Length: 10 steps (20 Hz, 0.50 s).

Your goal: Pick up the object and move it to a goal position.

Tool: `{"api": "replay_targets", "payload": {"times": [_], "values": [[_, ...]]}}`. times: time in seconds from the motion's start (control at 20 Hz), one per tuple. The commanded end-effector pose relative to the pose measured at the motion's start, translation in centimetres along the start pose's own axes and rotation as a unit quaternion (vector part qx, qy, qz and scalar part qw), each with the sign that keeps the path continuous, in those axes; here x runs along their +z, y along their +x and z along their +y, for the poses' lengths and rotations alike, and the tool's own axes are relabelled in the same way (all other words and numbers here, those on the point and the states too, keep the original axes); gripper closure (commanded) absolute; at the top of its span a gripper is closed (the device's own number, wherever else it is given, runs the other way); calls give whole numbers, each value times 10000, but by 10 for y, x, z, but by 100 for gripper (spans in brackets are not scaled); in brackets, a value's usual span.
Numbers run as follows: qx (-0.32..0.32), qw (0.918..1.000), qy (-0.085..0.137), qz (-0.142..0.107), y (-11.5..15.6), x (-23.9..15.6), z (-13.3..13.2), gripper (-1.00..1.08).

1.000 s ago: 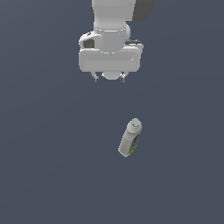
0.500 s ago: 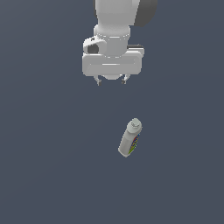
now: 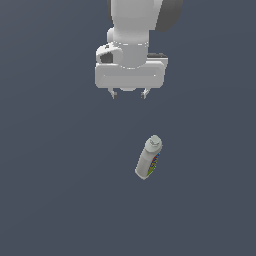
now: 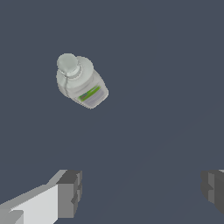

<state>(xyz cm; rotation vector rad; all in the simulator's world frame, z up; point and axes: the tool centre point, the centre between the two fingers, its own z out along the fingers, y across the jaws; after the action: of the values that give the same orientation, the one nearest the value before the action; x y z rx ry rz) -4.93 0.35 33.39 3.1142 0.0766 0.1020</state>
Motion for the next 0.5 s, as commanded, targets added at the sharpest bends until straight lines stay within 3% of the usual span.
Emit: {"api": "replay_targets", "payload": {"times": [0.0,0.45], "values": [[154,9999,4,-12,5,1,-2,-92],[1025,9947,19,-76,33,9,-16,-92]]}}
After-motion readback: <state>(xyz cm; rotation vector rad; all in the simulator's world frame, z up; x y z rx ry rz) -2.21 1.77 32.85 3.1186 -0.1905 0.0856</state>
